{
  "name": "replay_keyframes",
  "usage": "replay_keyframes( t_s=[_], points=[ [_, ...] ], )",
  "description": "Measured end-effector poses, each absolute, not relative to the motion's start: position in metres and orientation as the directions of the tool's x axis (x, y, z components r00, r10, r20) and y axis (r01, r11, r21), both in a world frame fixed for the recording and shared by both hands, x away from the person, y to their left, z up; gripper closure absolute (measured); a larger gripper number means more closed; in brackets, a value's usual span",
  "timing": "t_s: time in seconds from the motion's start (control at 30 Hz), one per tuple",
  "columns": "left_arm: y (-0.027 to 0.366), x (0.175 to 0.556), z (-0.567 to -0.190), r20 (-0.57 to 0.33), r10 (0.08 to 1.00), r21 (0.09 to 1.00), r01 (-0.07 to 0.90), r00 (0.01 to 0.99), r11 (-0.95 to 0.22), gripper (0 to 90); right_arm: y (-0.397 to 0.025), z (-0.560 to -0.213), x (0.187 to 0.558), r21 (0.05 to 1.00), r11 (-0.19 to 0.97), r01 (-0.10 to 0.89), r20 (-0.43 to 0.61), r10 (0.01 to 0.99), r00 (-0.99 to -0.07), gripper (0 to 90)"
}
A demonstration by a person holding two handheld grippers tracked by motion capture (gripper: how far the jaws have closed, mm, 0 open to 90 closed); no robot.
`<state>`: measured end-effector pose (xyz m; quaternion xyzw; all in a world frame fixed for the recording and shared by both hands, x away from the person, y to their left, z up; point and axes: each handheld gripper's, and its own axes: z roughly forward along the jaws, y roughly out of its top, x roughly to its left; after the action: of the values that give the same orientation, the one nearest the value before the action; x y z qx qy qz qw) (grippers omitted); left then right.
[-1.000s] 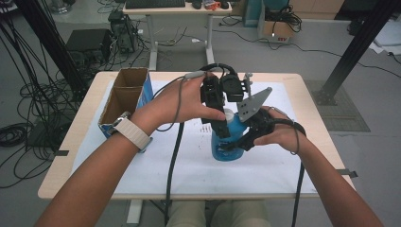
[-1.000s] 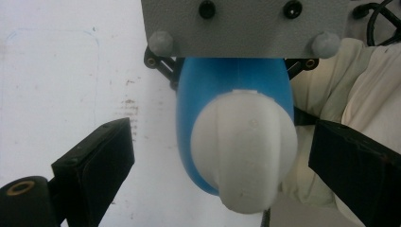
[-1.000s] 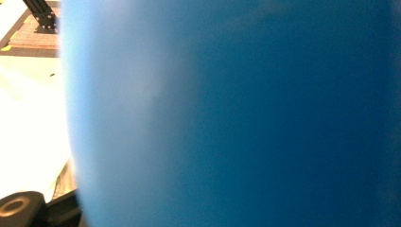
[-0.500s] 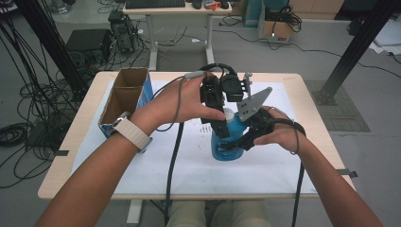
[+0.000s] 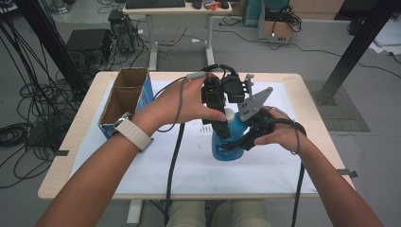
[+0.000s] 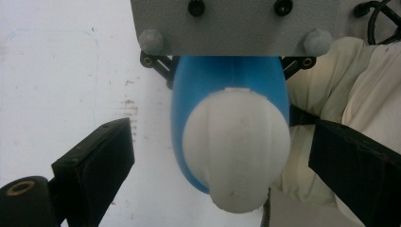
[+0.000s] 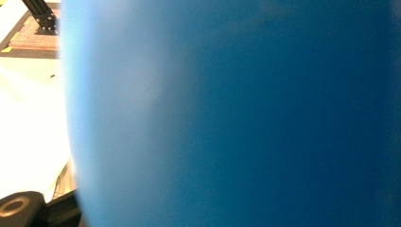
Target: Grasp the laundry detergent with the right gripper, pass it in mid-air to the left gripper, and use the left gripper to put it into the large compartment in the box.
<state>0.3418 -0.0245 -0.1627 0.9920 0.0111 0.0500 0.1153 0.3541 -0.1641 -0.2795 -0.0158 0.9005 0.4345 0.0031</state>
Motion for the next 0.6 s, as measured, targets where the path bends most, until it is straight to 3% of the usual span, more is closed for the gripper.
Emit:
replay_keyframes(
  t_s=[0.6],
  points=[
    [-0.0244, 0.3418, -0.1628, 0.1, 0.041, 0.235, 0.016, 0.994, -0.972, 7.9, -0.1644, -0.28, 0.3541, 0.786, 0.618, -0.03, -0.019, -0.024, -1.0, 43.2]
  ],
)
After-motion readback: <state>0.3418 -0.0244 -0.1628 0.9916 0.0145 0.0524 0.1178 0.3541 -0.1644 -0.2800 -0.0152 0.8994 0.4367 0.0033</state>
